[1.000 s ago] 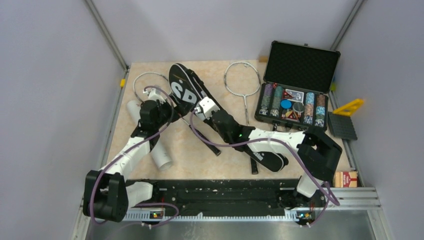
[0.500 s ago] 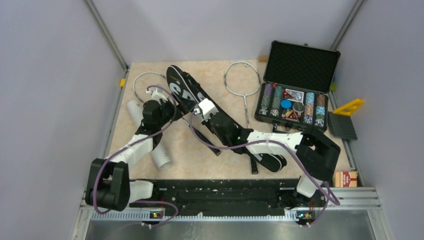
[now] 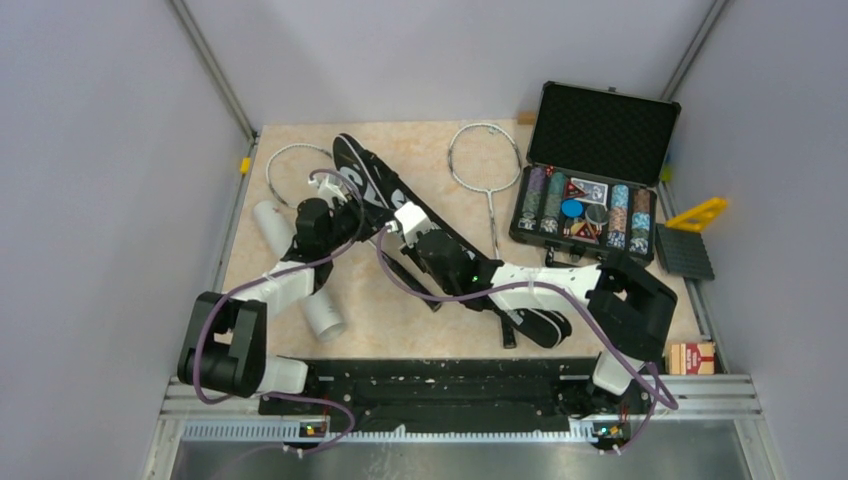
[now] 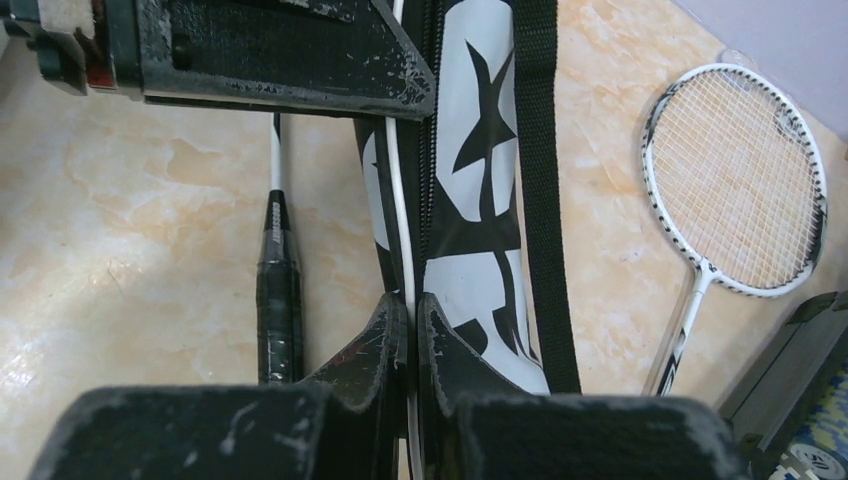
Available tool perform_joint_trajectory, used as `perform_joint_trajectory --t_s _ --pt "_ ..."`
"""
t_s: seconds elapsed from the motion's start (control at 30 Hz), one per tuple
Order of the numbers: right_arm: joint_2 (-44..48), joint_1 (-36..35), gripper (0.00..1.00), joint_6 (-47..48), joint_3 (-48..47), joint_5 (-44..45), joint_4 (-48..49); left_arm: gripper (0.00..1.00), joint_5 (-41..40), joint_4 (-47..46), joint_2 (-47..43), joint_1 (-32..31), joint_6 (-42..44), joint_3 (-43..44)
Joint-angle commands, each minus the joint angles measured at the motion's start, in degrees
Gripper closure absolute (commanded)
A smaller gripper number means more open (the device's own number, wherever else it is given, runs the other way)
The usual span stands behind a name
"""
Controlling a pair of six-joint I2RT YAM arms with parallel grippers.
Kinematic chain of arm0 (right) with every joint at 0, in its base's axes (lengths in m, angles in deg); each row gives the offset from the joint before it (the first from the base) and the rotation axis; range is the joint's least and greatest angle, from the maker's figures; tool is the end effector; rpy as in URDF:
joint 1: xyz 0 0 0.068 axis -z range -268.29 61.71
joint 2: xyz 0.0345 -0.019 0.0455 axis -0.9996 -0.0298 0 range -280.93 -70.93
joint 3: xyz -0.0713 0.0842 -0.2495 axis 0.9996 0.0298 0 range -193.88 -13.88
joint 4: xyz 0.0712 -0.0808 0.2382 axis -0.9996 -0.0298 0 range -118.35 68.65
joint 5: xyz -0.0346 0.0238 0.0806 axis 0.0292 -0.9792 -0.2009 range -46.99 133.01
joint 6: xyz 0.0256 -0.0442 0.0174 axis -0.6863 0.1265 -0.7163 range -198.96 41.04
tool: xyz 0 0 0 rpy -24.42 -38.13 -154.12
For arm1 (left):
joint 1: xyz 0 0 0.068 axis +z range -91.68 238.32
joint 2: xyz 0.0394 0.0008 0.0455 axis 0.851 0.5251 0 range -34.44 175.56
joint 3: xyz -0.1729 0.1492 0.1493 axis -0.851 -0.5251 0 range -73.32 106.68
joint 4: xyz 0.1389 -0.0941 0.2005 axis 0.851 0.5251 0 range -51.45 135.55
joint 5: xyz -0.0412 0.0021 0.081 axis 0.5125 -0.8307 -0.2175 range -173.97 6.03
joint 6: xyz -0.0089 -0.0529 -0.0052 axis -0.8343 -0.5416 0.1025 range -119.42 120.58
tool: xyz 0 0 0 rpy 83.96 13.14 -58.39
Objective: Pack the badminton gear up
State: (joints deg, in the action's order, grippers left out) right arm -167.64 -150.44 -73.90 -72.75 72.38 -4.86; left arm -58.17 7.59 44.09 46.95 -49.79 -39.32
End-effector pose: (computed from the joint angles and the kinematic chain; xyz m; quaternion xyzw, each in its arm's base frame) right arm 0.1925 0.3269 0.2346 -0.3231 0.7444 0.0768 0.5792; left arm 0.2785 -0.0718 0.2184 -0.1254 0.7680 -0.4600 0.4276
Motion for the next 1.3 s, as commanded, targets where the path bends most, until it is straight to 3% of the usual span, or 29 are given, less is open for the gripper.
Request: perform_joint_trajectory --t_s 0.0,0.03,0.07,0.13,0.27,0.53,0.87,1.27 --pt "1.3 -0.8 1.0 -2.4 0.3 -4.0 1.3 0.79 0.4 -1.8 2.1 0.1 1.8 2.0" --pt "1.7 -0.9 1.0 -2.5 0.5 -5.0 1.2 0.96 0.9 -1.9 2.3 0.1 2.1 2.1" --pt "2.2 -0.8 0.99 -2.5 0.8 -5.9 0.9 1.0 1.1 -1.9 2.3 0.1 2.5 2.2" --pt "3.1 -0.8 0.93 -2.5 1.1 -7.0 -0.2 1.0 1.0 -1.3 1.7 0.1 3.6 2.1" --pt "6.4 -0.8 0.53 -3.0 1.2 -6.0 -4.2 1.0 0.3 2.7 -1.4 0.1 7.6 1.3" --pt "15.4 -0.7 0.24 -0.1 4.7 -8.8 -9.2 1.0 0.8 11.3 -9.5 0.1 15.8 -0.1" --pt "16.3 -0.5 0.24 3.5 2.4 -9.1 -24.6 1.0 2.4 13.7 -12.6 0.1 18.3 -0.6" --pt "19.5 -0.6 0.24 4.8 4.3 -2.0 -27.7 1.0 2.4 15.4 -12.7 0.1 19.4 0.1"
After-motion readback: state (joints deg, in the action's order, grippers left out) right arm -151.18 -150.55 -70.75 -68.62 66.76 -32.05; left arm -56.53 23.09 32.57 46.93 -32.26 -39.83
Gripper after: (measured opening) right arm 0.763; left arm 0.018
